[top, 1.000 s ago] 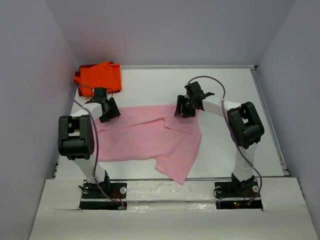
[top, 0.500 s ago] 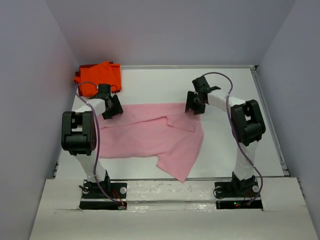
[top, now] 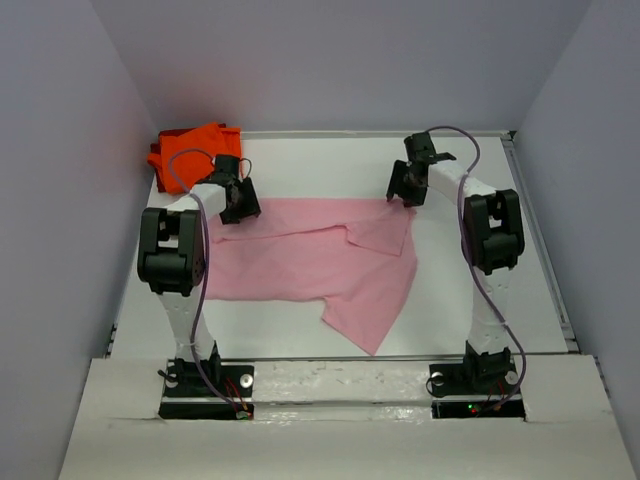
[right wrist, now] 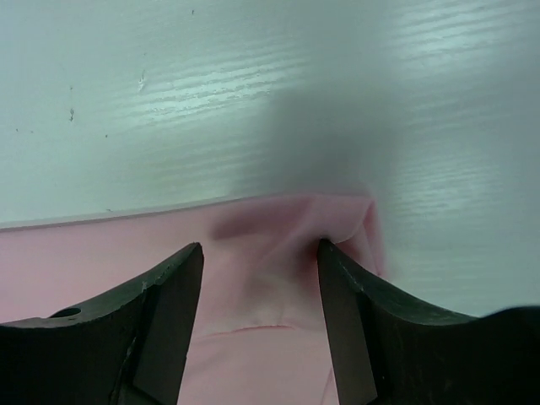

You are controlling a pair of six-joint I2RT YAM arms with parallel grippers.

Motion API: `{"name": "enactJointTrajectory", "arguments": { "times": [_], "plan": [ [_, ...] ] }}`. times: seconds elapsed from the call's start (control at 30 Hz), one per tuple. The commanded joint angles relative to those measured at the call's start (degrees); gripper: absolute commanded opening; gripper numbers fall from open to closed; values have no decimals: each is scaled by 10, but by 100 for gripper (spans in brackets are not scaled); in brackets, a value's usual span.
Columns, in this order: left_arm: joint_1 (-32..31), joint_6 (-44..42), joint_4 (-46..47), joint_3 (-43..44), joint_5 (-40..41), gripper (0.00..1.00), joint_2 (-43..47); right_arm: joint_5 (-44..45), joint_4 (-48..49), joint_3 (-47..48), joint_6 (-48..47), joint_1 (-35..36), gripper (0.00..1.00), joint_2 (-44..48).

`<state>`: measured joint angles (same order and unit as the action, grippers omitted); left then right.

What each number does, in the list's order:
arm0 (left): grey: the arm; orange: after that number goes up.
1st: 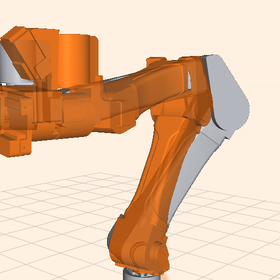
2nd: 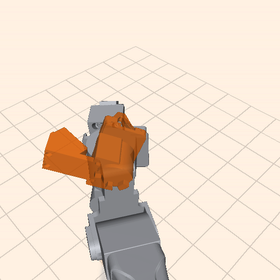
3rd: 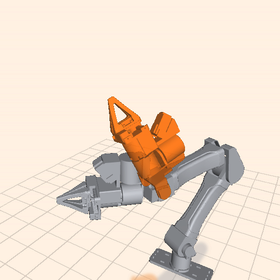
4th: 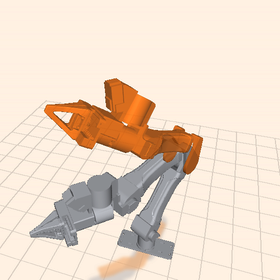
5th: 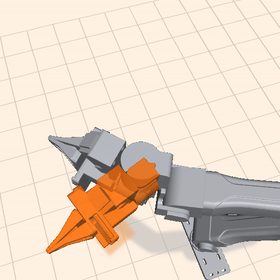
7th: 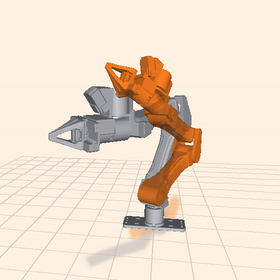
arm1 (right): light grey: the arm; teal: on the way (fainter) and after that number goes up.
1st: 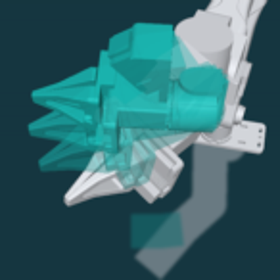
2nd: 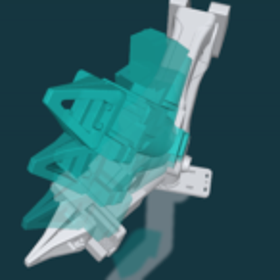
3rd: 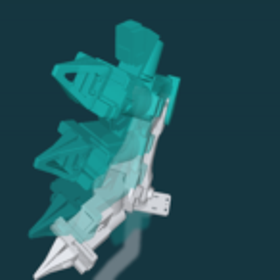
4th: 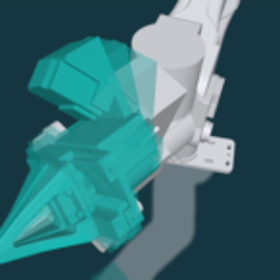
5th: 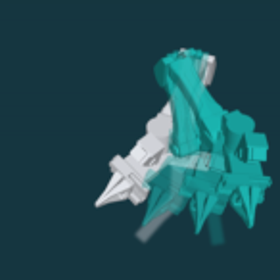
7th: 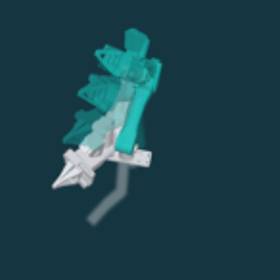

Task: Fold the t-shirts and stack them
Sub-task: Fold the flattened tshirt in 1/3 of the way

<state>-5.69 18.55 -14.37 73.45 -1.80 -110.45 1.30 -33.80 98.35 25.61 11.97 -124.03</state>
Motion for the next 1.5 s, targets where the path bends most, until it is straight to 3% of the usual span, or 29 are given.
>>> {"name": "enactJointTrajectory", "arguments": {
  "times": [0.0, 0.17, 0.57, 0.77, 1.13, 1.47],
  "plan": [
    [-16, 6, -19, 46, -7, 69, -40, 5, -31, 54, -13, -15, 62, -32],
    [-29, 6, -24, 73, -10, 69, -68, 12, -45, 84, -22, -15, 62, -24],
    [-35, 11, -5, 65, -28, 69, -67, 49, -43, 27, -38, -10, 62, 135],
    [-40, 8, 1, 61, -30, 69, -66, -9, -29, -24, -23, 3, 61, 160],
    [-44, 4, 7, 57, -38, 69, -63, -148, 74, -96, -26, 15, 62, 117],
    [-45, -1, 0, 64, -40, 69, -61, -97, 43, -120, -2, 15, 60, 43]
  ]
}}
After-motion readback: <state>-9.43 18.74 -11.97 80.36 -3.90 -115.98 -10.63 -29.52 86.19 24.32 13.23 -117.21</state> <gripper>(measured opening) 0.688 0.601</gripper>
